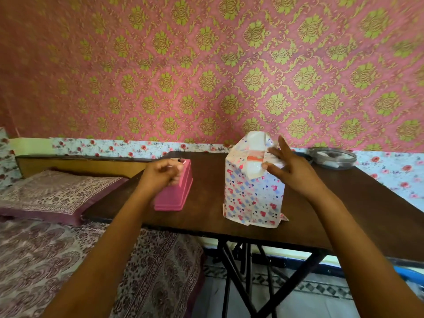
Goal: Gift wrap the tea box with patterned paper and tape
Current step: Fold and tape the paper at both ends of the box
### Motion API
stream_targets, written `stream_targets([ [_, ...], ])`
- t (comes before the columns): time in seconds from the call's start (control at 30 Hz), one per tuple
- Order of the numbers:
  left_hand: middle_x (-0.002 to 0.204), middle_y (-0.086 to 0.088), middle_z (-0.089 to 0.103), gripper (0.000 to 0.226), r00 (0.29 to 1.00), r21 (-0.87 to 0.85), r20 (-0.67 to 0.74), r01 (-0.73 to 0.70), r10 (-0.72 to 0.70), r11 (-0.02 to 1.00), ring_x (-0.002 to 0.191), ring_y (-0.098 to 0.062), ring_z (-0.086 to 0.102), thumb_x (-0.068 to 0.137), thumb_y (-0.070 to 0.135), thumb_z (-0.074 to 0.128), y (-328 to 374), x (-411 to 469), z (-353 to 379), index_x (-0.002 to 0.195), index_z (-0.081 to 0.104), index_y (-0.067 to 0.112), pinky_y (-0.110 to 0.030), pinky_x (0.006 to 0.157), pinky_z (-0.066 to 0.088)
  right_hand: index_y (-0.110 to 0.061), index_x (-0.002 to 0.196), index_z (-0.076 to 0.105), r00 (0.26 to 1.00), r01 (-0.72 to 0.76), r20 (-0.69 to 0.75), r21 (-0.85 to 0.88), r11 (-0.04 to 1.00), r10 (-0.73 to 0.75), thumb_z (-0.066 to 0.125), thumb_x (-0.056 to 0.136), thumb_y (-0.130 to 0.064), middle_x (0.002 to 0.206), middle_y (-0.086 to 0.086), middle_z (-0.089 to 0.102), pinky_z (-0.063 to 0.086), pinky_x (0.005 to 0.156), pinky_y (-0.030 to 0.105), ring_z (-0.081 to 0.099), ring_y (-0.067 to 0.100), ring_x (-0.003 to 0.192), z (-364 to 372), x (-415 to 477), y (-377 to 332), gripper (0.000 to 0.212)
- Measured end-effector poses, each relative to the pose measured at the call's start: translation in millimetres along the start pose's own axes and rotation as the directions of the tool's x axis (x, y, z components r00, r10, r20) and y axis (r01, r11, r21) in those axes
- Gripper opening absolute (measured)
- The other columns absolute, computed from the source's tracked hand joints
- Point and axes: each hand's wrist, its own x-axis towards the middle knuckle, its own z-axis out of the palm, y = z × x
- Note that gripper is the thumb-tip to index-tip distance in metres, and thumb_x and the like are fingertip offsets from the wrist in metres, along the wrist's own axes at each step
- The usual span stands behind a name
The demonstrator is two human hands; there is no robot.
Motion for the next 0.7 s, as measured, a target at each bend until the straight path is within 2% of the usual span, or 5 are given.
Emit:
stream_targets([
  [0.1,0.067,0.007,0.066,0.019,0.967,-0.067,0.229,-0.101,0.113,0.993,0.06,-0.002,0.058,0.087,0.009,0.06,50,8,38,0.098,0.067,0.022,-0.013,0.054,0.048,-0.016,0.147,-0.009,1.0,-0.025,0.016,0.003,1.0,0.025,0.056,0.089,-0.034,0.146,0.001,0.04,0.039,0.103,0.036,0.041,0.021,0.133,-3,1,-2,0.09],
  [0.27,0.081,0.001,0.068,0.05,0.824,0.036,0.531,-0.255,0.197,0.966,0.071,-0.006,0.063,0.084,0.011,0.065,101,37,106,0.129,0.051,0.028,-0.019,0.065,0.053,-0.013,0.145,-0.018,0.998,-0.055,0.038,-0.019,0.998,0.055,0.055,0.089,-0.036,0.149,-0.001,0.035,0.036,0.105,0.031,0.039,0.02,0.134,-6,4,-3,0.095],
  [0.4,0.082,-0.003,0.066,0.064,0.741,0.185,0.665,-0.29,0.098,0.939,0.074,-0.014,0.06,0.083,0.01,0.065,117,61,131,0.139,0.038,0.027,-0.025,0.067,0.053,-0.013,0.143,-0.021,0.997,-0.067,0.047,-0.022,0.998,0.068,0.055,0.09,-0.037,0.15,-0.001,0.032,0.035,0.108,0.033,0.037,0.02,0.135,-7,6,-1,0.096],
  [0.53,0.068,0.001,0.064,0.071,0.683,0.294,0.729,-0.248,-0.048,0.923,0.061,-0.006,0.059,0.085,0.009,0.062,119,73,146,0.144,0.027,0.026,-0.018,0.057,0.049,-0.013,0.144,-0.021,0.996,-0.088,0.021,-0.028,0.996,0.088,0.059,0.087,-0.039,0.149,0.006,0.035,0.039,0.104,0.037,0.04,0.024,0.133,-5,11,2,0.102],
  [0.7,0.063,0.005,0.066,0.077,0.649,0.413,0.744,-0.264,-0.156,0.871,0.054,-0.003,0.055,0.084,0.015,0.065,121,83,154,0.146,0.021,0.027,-0.016,0.055,0.047,-0.012,0.146,-0.018,0.995,-0.098,-0.016,0.003,0.995,0.098,0.065,0.083,-0.04,0.149,0.007,0.035,0.042,0.102,0.037,0.042,0.024,0.132,-4,13,3,0.107],
])
